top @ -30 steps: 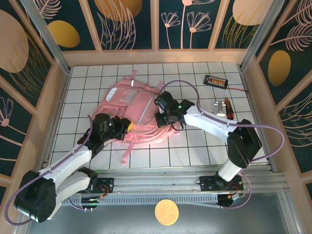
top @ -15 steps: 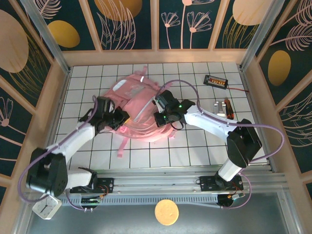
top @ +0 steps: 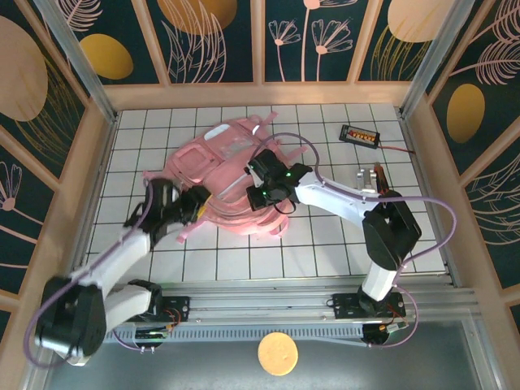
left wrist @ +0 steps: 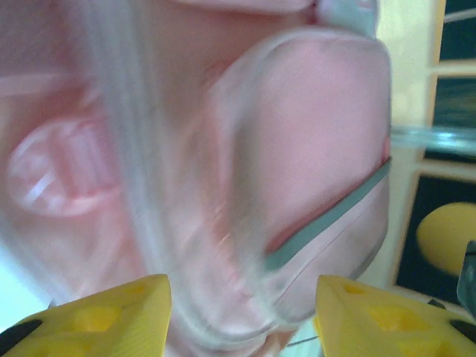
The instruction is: Pack the student bag
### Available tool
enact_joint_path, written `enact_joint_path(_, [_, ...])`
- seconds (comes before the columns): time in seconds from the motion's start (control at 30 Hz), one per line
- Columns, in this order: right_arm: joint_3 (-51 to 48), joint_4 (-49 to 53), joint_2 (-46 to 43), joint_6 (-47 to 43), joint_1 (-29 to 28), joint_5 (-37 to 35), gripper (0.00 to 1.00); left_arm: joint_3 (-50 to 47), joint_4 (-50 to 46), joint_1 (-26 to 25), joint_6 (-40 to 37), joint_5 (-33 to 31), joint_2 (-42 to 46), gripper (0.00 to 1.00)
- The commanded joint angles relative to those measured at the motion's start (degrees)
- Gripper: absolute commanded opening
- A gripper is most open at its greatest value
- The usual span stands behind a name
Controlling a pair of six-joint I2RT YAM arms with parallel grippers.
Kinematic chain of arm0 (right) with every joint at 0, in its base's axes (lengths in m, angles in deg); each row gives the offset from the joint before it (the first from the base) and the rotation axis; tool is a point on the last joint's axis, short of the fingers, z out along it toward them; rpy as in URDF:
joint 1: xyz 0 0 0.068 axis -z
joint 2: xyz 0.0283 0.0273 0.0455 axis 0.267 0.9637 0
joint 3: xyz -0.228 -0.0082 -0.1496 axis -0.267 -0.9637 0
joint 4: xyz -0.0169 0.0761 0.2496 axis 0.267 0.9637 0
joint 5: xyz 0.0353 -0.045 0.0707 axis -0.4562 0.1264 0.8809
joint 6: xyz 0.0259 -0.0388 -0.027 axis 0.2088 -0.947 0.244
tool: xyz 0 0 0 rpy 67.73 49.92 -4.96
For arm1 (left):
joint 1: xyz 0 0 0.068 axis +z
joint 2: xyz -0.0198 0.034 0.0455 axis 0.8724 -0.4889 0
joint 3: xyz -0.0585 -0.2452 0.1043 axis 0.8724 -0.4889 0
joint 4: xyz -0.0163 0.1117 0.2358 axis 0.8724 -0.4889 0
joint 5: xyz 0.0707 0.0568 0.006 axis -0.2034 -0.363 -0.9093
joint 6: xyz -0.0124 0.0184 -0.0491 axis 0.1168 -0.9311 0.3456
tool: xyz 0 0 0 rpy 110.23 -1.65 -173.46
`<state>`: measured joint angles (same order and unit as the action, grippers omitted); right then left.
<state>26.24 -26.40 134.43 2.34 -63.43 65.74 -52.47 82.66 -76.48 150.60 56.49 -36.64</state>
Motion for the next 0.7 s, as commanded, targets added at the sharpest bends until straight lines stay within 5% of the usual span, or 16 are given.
enact_joint_path(0.0, [2.09, -0.23, 0.72, 0.12, -0.18, 2.02, 0.0, -2.51, 10.73, -2.56, 20.53, -4.6, 4.74, 0.54])
enact_joint_path(0.2, [2.88, -0.37, 1.71, 0.46, -0.21, 2.77, 0.0, -0.41, 12.68, -9.21, 24.88, -10.09, 1.95, 0.56])
enact_joint_path(0.67, [4.57, 0.03, 2.45, 1.17, -0.2, 2.64, 0.0, 0.85, 21.6, -11.48, 26.77, -6.78, -9.19, 0.54])
